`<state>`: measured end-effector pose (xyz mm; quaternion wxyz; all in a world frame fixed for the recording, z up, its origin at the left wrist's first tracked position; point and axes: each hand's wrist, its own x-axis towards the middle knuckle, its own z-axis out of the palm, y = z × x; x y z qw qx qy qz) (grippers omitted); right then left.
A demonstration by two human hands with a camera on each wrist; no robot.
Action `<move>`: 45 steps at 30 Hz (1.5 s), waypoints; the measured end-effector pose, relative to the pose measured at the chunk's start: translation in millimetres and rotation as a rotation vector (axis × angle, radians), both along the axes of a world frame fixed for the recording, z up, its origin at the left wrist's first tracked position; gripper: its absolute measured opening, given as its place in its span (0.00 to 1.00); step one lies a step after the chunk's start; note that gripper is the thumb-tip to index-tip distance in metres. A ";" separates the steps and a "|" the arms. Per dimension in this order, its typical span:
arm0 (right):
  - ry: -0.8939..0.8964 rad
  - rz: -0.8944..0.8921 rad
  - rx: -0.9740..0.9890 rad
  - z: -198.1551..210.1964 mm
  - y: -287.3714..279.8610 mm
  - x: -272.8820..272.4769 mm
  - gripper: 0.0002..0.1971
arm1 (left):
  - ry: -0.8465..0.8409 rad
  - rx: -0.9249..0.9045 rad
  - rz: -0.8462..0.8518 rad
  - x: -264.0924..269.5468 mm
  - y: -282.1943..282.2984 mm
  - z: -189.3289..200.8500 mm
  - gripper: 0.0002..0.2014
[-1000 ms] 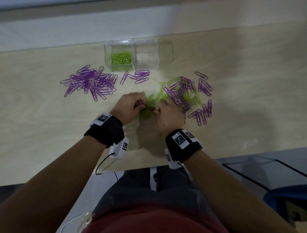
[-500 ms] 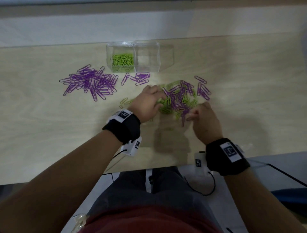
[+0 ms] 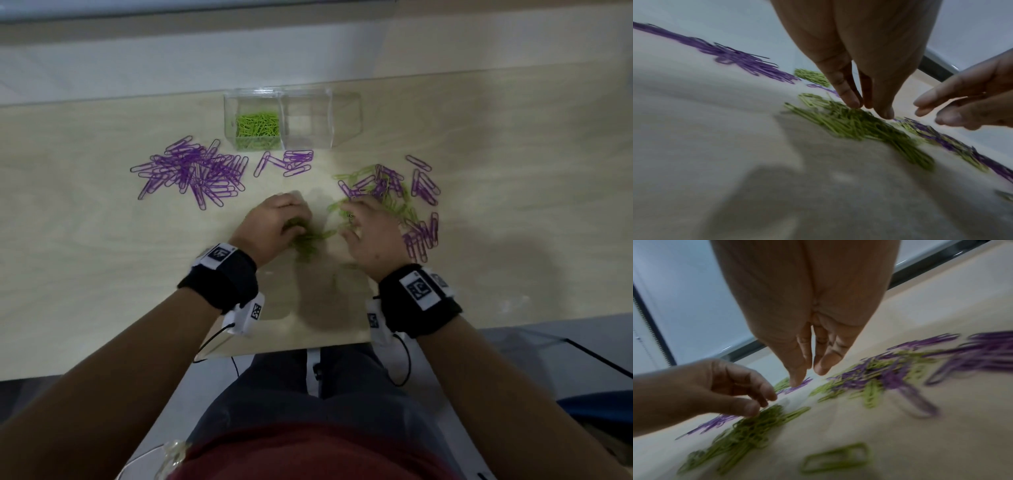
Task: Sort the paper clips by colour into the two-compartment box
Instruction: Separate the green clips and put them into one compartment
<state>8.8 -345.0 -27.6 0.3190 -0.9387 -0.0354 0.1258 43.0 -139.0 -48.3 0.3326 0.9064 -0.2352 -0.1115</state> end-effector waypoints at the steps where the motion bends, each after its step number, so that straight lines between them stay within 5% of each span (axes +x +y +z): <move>1: 0.024 0.028 -0.024 -0.6 9.5 4.1 0.23 | -0.011 0.001 0.051 -1.3 9.2 1.3 0.12; 5: 0.127 0.078 -0.065 -5.6 36.3 18.4 0.36 | 0.073 0.079 0.305 -3.1 38.9 11.6 0.29; 8: 0.131 0.233 -0.127 -8.3 49.7 21.4 0.43 | 0.228 0.267 0.247 -9.1 42.9 14.6 0.54; 10: 0.102 0.349 -0.194 -9.8 53.7 21.8 0.43 | 0.241 0.336 0.150 -12.3 38.1 14.2 0.60; 13: 0.056 0.426 -0.186 -13.8 52.9 21.3 0.34 | 0.193 0.322 0.043 -12.2 32.6 8.9 0.54; 17: 0.043 0.441 -0.103 -17.8 53.7 20.8 0.19 | 0.185 0.150 0.064 -13.4 31.2 4.8 0.31; 22: 0.057 0.431 -0.118 -10.6 56.3 23.5 0.09 | 0.129 0.191 -0.006 -10.0 25.2 13.8 0.13; 27: 0.098 0.320 -0.151 1.1 46.1 39.5 0.08 | 0.117 0.327 -0.110 2.4 18.3 24.3 0.10; 34: 0.247 -0.020 0.249 42.2 37.0 91.3 0.10 | 0.232 0.308 -0.143 18.5 26.8 27.8 0.05; 41: 0.018 -0.015 0.372 56.6 88.1 181.0 0.11 | 0.249 -0.005 0.038 36.2 37.1 38.8 0.02; 45: 0.010 0.060 0.220 40.2 110.6 195.9 0.13 | 0.133 -0.134 0.192 64.5 47.9 59.2 0.02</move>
